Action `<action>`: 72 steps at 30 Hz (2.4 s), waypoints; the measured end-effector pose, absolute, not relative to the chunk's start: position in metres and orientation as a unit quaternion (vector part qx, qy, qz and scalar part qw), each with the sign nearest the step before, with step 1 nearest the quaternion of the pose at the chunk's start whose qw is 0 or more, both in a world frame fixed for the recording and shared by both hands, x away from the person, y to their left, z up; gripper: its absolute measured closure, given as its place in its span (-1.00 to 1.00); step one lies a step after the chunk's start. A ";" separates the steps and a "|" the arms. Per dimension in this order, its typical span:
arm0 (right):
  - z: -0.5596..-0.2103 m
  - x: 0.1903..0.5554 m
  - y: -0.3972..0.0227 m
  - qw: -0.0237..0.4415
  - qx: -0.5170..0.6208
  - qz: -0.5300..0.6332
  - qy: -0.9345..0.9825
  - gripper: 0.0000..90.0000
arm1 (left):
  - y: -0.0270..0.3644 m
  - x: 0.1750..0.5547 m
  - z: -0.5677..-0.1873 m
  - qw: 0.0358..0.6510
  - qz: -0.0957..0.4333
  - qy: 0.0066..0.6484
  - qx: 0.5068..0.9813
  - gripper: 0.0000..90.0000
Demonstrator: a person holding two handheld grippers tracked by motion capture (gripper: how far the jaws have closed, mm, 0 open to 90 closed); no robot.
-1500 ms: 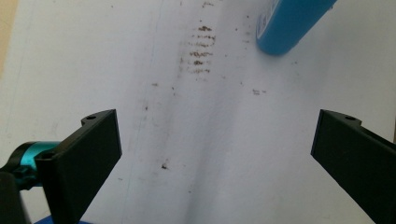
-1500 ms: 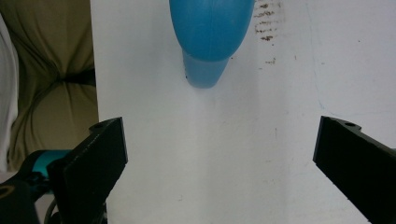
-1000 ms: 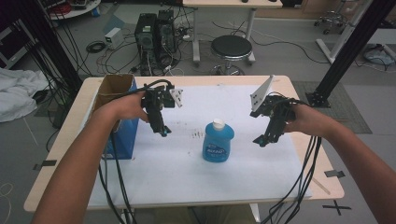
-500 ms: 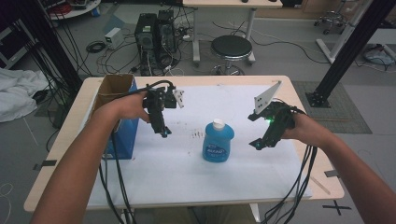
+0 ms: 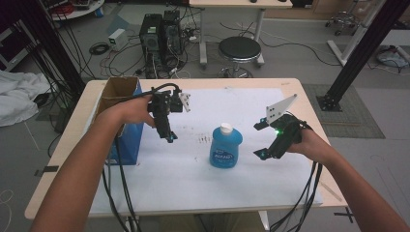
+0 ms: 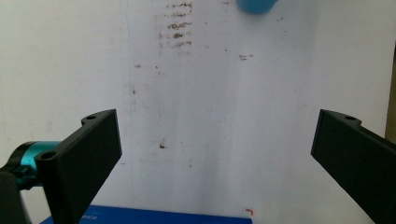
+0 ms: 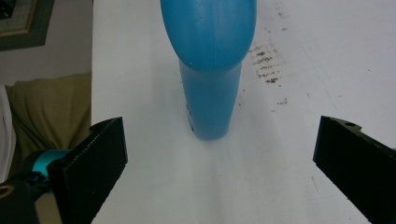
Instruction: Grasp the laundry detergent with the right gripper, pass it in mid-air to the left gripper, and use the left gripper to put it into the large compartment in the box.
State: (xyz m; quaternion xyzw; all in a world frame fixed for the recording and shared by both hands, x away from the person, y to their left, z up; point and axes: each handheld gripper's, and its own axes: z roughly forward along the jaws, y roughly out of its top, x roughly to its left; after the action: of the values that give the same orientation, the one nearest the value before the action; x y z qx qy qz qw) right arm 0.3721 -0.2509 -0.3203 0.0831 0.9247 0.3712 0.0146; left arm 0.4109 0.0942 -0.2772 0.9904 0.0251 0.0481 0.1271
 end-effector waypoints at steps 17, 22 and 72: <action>-0.353 0.376 -0.242 0.009 0.081 0.422 0.903 -0.96 | 0.093 0.411 -0.280 0.133 0.039 0.037 0.990 -0.96; -0.360 0.377 -0.235 0.005 0.078 0.434 0.898 -0.96 | 0.093 0.411 -0.280 0.134 0.039 0.037 0.989 -0.96; -0.403 0.383 -0.195 0.002 0.086 0.526 0.846 -0.89 | 0.094 0.412 -0.280 0.142 0.046 0.046 0.988 -0.96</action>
State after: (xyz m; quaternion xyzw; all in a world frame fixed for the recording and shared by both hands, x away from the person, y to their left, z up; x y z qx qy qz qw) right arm 0.3835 -0.1952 -0.4030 0.0858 0.8460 0.5262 0.0017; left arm 0.4125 0.0941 -0.2804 0.9877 0.0462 0.0461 0.1423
